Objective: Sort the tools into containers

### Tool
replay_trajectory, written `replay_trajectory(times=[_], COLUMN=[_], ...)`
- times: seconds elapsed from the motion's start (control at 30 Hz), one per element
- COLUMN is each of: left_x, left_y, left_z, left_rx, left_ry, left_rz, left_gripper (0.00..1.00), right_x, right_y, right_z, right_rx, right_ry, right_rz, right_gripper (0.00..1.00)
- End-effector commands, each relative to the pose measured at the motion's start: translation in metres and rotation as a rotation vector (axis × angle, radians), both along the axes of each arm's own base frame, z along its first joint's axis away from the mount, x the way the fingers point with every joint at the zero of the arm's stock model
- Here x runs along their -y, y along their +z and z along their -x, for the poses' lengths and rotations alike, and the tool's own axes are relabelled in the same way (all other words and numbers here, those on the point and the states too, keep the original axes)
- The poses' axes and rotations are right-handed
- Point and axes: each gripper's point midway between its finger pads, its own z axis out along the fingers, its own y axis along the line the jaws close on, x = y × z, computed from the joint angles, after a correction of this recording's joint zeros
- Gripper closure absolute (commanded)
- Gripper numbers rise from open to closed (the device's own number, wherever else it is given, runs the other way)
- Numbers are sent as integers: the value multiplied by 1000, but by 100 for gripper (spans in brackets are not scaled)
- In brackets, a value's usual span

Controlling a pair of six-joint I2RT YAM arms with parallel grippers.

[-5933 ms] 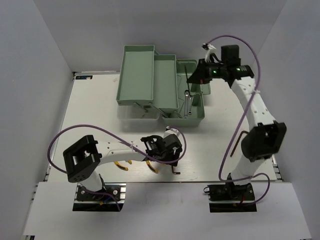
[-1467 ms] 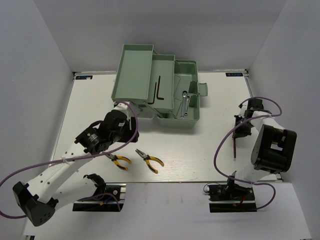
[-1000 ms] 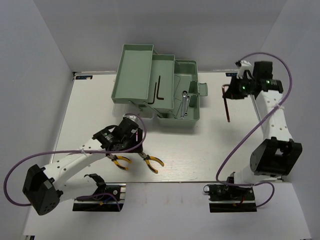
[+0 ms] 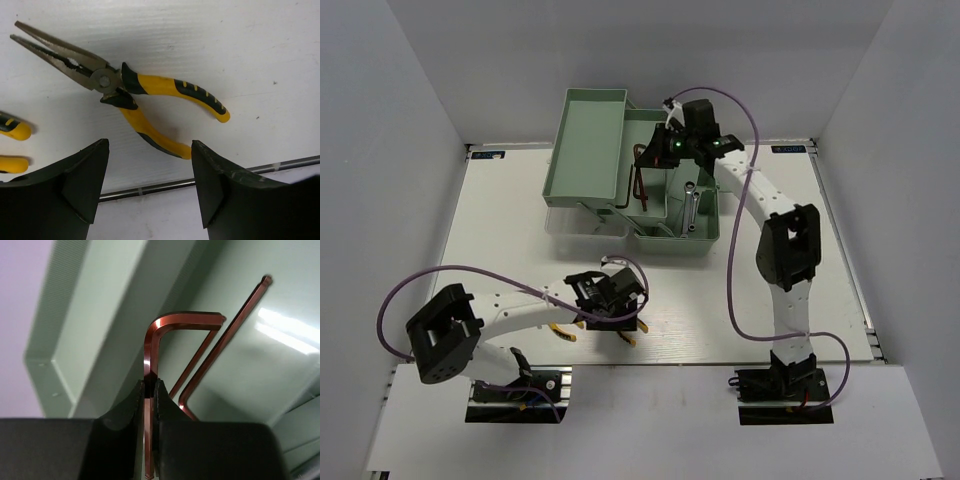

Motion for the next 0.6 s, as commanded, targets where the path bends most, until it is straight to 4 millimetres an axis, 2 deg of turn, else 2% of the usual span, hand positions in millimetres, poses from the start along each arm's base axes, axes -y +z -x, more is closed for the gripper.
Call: replay_trajectory(times=[0.0,0.03,0.07,0.1,0.13,0.17,0.23,0.27,0.3,0.37,0.4,0.43,0.47,0.5,0.57], left_x=[-1,-1,-1,1,1,1,-1,-2,-3,-1,-5,-5,-9,-8,-8], left_y=[10,10,10,10,8,3,-3,-10,-12,-12,-16,-16,-21,-24,-28], left_z=[-3,1,0,2,3,6,5,10,10,11,10,10,12,13,13], left_rx=[42,35,42,40,34,26,23,8,15,17,19,18,9,21,19], left_ry=[46,49,52,56,65,53,66,63,58,79,91,99,108,102,122], left_rz=[-25,-28,-32,-26,-31,-47,-69,-96,-111,-112,-137,-133,-149,-144,-134], left_gripper=[23,23,23,23,23,23,23,23,25,29,29,30,32,32,37], right_x=[-15,-15,-19,-17,-18,-14,-10,-1,2,17,30,37,46,63,81], right_y=[20,21,20,21,21,29,31,47,50,75,74,88,91,91,107], right_z=[-12,-13,-9,-10,-7,-4,-1,0,2,6,2,6,12,7,21], right_rx=[92,97,101,106,104,116,124,154,169,219,215,242,239,231,252], right_ry=[-12,-11,17,19,27,39,44,26,29,5,-18,-26,-38,-70,-92], right_rz=[-27,-27,-30,-29,-28,-35,-23,-24,-10,-10,9,3,7,10,0], right_gripper=[100,93,81,59,54,50,47,47,47,47,47,47,47,47,47])
